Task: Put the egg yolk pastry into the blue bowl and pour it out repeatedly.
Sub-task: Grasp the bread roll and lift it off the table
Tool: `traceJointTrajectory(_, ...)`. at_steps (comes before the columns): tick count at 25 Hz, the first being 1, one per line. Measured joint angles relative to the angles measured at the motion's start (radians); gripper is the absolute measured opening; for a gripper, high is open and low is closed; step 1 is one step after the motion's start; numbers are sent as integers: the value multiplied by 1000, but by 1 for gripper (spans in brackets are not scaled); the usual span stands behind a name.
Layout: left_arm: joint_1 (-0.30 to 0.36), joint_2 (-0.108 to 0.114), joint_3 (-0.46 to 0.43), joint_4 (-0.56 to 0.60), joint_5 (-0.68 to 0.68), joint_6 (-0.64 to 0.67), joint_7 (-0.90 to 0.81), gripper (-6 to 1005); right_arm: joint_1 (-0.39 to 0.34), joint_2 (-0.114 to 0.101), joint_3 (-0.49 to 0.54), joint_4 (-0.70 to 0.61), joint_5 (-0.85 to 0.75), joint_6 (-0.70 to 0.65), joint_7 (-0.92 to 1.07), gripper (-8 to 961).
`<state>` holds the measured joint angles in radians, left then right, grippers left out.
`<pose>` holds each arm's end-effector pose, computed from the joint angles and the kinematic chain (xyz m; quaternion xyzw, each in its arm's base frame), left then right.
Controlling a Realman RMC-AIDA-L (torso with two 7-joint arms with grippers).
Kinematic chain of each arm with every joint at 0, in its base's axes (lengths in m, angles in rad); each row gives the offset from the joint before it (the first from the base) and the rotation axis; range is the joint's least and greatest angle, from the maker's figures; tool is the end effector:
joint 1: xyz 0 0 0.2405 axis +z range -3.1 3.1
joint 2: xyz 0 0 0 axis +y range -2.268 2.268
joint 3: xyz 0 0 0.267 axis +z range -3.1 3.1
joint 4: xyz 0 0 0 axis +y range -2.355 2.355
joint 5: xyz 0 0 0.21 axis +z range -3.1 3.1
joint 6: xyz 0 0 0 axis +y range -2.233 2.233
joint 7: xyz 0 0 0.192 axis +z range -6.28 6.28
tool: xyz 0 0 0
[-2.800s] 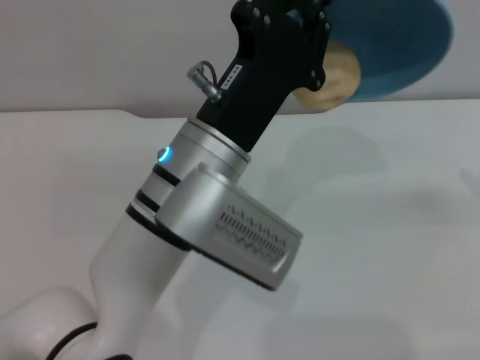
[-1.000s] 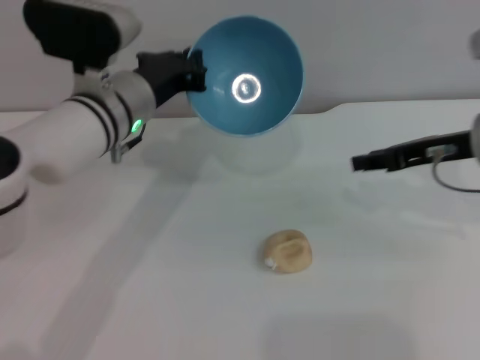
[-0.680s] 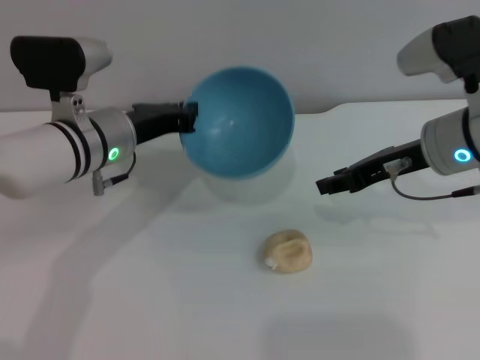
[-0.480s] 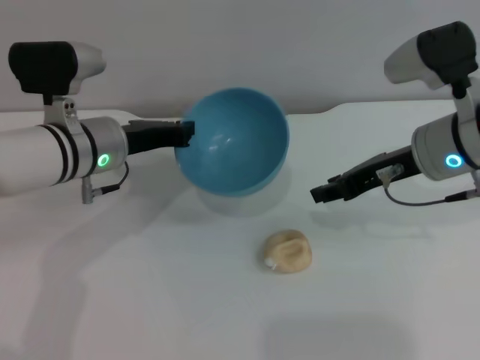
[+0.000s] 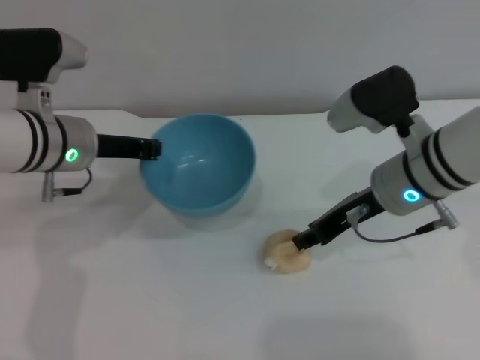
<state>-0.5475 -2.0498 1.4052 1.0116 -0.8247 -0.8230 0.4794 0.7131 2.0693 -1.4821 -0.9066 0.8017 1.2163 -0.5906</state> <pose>-0.2448 0.4442 -0.0588 -0.8294 -0.4531 -0.0567 0.3219 0.2149 0.3863 -0.1181 -0.9076 0.3871 -0.1008 0.1271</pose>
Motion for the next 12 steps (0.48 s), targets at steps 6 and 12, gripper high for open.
traceJointTrajectory(6,55,-2,-1,129,58,-46,-52,15,9,4,-23,39,0,-35,13,276)
traceJointTrajectory(12,89,-4,0,192,60,-66,-54,16,25,6,-65,91,0,-77,28,267)
